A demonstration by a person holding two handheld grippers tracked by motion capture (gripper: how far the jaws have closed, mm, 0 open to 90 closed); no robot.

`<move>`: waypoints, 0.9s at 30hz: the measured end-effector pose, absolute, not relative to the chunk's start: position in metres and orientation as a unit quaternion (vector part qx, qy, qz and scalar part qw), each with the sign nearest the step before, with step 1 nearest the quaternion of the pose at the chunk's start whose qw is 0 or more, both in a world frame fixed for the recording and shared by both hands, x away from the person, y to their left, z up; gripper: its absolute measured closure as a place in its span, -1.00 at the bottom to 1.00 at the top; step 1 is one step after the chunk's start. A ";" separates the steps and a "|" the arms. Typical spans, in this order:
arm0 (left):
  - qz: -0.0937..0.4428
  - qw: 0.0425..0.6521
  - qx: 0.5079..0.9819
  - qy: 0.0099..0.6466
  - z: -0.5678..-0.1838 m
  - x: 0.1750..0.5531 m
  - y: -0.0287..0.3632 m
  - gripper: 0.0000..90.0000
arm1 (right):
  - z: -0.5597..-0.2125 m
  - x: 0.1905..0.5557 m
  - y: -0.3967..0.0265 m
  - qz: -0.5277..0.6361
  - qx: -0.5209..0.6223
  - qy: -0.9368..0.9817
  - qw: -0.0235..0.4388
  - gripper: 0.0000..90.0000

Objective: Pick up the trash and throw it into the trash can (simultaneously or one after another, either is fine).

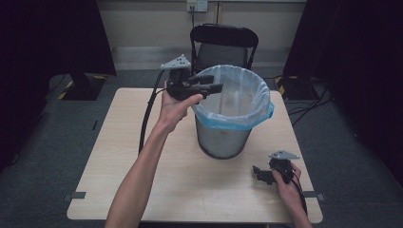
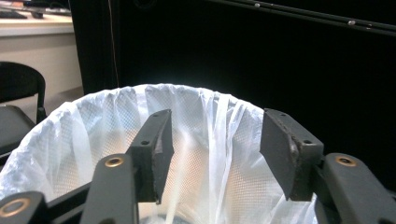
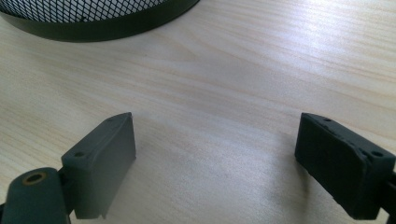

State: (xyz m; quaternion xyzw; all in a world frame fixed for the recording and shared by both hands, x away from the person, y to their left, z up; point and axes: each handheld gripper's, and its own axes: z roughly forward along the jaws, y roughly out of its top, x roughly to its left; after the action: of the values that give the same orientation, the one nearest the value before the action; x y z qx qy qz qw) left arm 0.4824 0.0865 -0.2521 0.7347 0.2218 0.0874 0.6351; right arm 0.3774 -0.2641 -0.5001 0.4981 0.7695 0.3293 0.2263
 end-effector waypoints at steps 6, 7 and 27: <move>0.099 0.635 0.734 0.221 -0.252 0.481 0.083 -0.33 | -0.500 0.377 -0.264 0.329 0.498 0.769 0.226 -0.74; 0.099 0.635 0.734 0.221 -0.252 0.481 0.083 -0.37 | -0.500 0.377 -0.264 0.329 0.498 0.769 0.226 -0.74; 0.111 0.628 0.726 0.257 -0.254 0.483 0.109 -0.65 | -0.500 0.377 -0.264 0.329 0.498 0.769 0.226 -0.74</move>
State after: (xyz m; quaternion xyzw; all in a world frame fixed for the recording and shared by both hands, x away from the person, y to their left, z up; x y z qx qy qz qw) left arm 0.4833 0.1087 -0.2536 0.7259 0.2575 0.1107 0.6281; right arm 0.3774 -0.2640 -0.5001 0.4982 0.7695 0.3293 0.2263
